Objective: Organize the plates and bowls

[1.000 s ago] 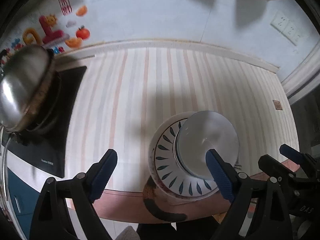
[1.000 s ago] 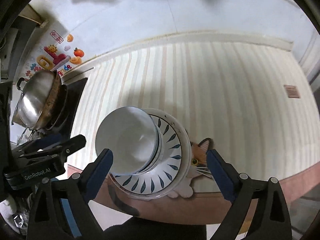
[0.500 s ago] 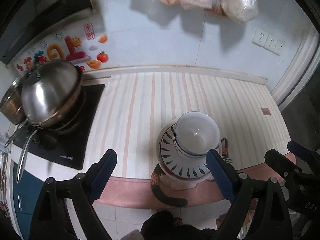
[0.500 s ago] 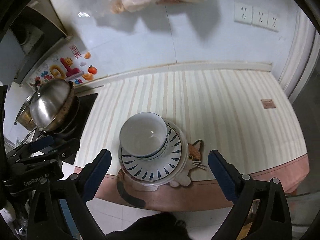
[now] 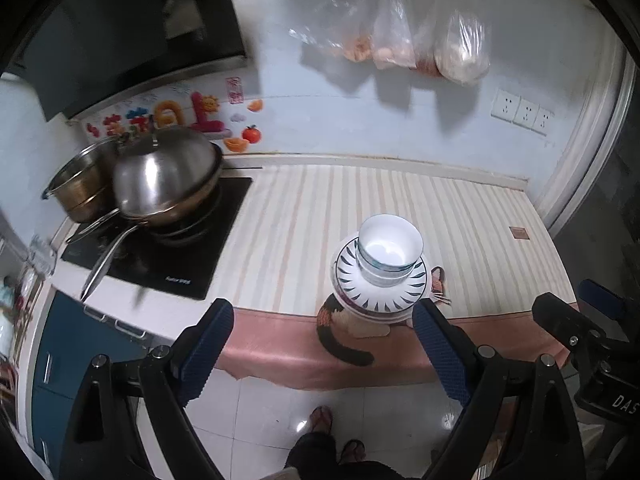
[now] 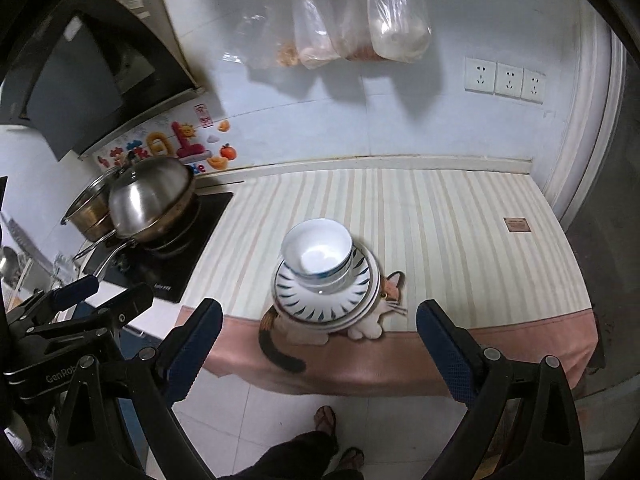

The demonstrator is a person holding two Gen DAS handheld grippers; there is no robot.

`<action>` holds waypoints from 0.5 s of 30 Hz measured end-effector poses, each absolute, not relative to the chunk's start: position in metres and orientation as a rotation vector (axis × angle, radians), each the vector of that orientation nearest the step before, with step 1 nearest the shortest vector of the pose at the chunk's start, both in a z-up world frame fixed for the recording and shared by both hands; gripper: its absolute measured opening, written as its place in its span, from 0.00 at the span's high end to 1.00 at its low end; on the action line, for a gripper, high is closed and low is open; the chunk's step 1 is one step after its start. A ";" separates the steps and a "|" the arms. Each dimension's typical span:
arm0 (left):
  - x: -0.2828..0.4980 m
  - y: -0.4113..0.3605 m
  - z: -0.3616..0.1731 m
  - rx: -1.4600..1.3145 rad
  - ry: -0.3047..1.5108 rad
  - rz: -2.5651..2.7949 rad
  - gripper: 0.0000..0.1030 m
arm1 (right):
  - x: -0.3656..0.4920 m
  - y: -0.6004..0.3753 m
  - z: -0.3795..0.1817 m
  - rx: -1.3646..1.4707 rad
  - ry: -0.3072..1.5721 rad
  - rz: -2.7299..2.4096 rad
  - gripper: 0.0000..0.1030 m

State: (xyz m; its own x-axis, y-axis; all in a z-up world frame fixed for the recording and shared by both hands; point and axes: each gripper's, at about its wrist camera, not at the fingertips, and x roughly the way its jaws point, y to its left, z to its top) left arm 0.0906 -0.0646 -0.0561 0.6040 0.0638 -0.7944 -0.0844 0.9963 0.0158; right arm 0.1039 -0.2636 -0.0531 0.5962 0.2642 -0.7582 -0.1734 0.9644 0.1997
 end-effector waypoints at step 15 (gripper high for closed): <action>0.021 -0.064 -0.017 -0.011 0.819 0.074 0.11 | 0.000 -0.258 0.009 0.066 0.749 0.211 0.03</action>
